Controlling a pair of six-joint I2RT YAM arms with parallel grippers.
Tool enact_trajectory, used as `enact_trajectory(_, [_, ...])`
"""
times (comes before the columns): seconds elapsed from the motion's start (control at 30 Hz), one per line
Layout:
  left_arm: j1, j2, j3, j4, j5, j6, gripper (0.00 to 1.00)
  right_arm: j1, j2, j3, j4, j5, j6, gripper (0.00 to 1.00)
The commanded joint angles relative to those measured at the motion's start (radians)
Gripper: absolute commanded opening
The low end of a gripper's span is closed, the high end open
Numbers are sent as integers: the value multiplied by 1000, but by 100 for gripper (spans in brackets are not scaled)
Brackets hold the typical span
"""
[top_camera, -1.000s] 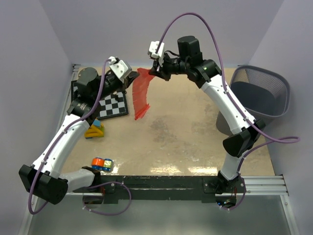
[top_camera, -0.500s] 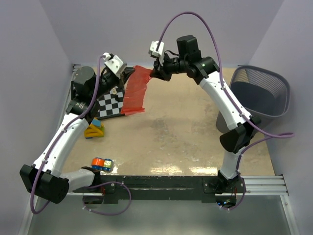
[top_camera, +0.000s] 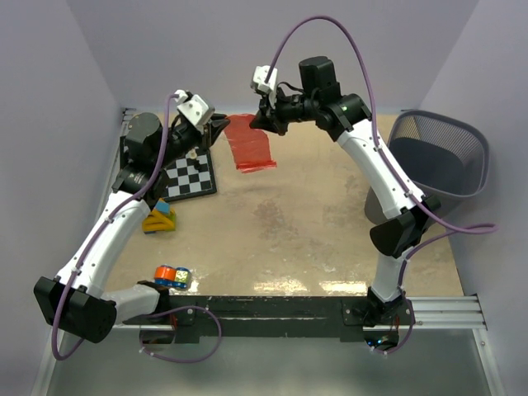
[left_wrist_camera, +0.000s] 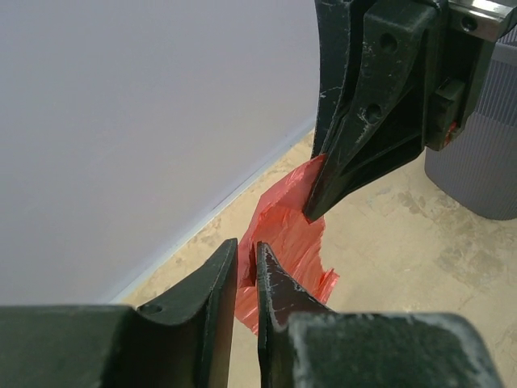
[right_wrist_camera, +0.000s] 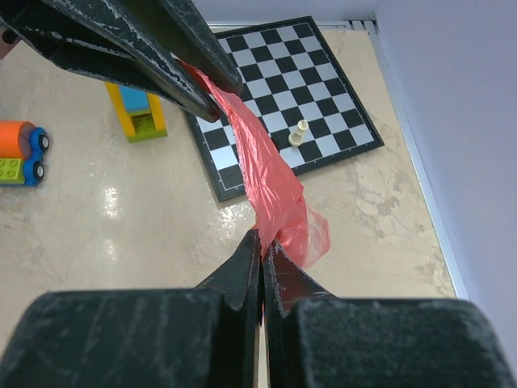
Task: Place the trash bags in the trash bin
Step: Unfold the trash bag at the center of the board.
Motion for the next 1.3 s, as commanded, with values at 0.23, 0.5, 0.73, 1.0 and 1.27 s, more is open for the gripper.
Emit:
enact_trajectory(0.23, [6, 7, -3, 63, 49, -23, 1, 3, -4, 31, 19, -16, 18, 0])
enact_trajectory(0.5, [-74, 66, 57, 34, -14, 407, 0, 57, 39, 70, -34, -61, -43, 0])
enact_trajectory(0.73, [-163, 56, -49, 241, -79, 860, 0, 63, 99, 120, -41, 11, -42, 0])
enact_trajectory(1.0, [-203, -8, -192, 287, -51, 1143, 0, 60, 85, 124, -11, 27, -63, 0])
enact_trajectory(1.27, [-190, 81, -219, 339, -169, 1180, 0, 54, 8, 103, -53, -81, -226, 0])
